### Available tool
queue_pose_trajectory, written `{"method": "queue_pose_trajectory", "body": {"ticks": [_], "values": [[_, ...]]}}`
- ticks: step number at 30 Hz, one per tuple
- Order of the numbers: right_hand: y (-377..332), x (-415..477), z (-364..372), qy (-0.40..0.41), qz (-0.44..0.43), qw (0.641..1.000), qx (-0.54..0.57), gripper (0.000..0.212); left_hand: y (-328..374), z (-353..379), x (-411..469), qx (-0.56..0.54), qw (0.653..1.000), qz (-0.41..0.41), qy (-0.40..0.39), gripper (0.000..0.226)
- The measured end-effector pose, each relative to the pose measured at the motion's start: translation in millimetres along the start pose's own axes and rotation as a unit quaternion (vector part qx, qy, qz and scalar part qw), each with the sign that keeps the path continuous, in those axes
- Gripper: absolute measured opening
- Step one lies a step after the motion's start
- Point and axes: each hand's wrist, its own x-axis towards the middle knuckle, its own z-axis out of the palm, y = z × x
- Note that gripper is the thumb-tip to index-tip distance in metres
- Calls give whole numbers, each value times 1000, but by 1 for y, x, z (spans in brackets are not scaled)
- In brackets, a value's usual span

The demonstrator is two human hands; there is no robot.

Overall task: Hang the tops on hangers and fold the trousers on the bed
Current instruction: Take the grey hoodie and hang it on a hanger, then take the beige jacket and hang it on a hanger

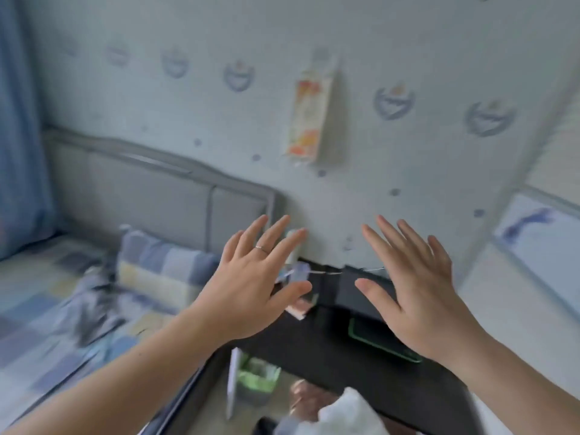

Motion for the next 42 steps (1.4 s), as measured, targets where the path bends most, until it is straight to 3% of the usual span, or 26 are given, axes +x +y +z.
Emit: {"method": "queue_pose_trajectory", "body": {"ticks": [5,14,22,28,36,42], "values": [[-105,37,90,-87,-87,986,110,74,-106,-5,-119,25,983,-182,-28,76],[-245,100,253,-208,-186,927,252,65,-227,11,-262,3,897,-439,-54,84],[-321,186,383,-334,-214,872,288,63,-334,26,-274,-17,820,-570,-52,69],[-407,233,449,-432,-310,797,286,63,-388,20,-301,-19,733,-680,9,63],[-540,236,471,-468,-449,708,278,62,-390,-16,-393,17,620,-777,107,60],[-635,190,463,-467,-492,678,284,63,-384,-55,-484,45,588,-796,139,57]]}}
